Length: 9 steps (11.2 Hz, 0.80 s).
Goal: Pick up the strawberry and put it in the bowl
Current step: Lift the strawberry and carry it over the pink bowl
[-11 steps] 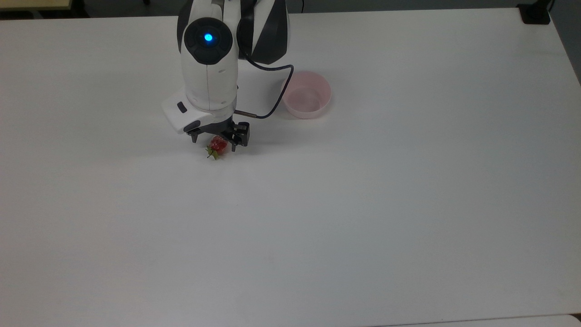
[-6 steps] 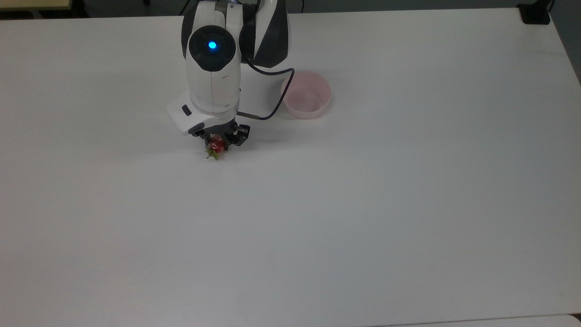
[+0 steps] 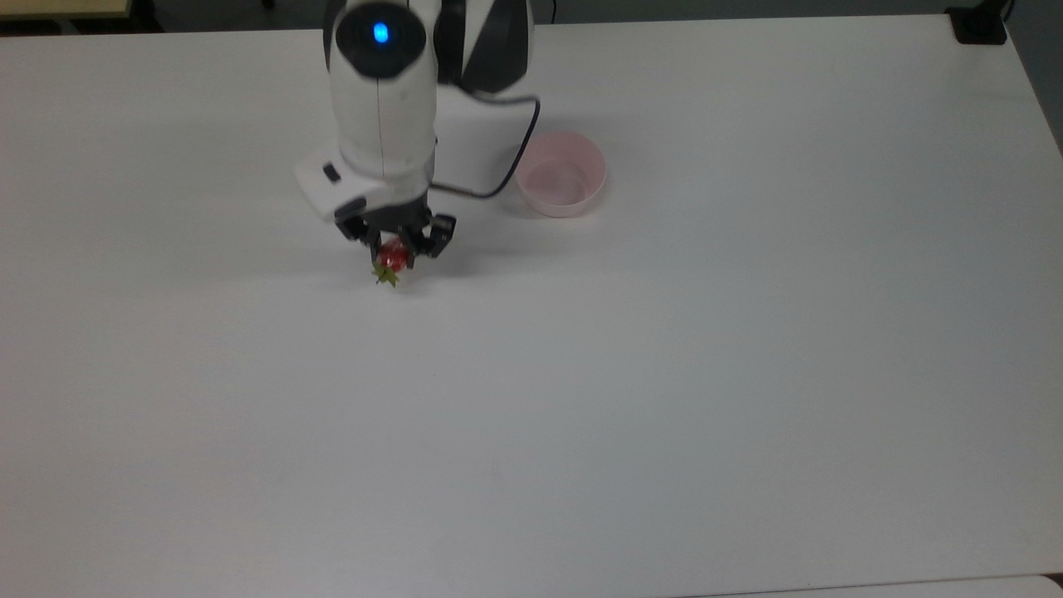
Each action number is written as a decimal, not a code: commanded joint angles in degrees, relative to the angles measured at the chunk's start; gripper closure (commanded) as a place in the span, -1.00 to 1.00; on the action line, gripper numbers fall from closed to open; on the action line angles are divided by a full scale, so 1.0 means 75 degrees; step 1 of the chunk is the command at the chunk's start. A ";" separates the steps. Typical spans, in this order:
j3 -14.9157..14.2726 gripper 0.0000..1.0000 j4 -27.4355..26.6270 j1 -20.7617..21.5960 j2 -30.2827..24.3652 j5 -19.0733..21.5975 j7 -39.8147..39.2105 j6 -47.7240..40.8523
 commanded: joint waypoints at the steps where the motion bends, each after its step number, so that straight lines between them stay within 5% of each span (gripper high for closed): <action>1: -0.0088 0.52 -0.1126 0.0698 -0.1882 0.0382 -0.0196 -0.0734; 5: -0.0088 0.50 -0.1972 0.2280 -0.2368 0.0336 0.0363 -0.1215; 8: -0.0041 0.35 -0.1939 0.2646 -0.1550 0.0138 0.0939 -0.1087; 9: -0.0029 -0.32 -0.1927 0.2646 -0.1524 0.0032 0.0941 -0.1017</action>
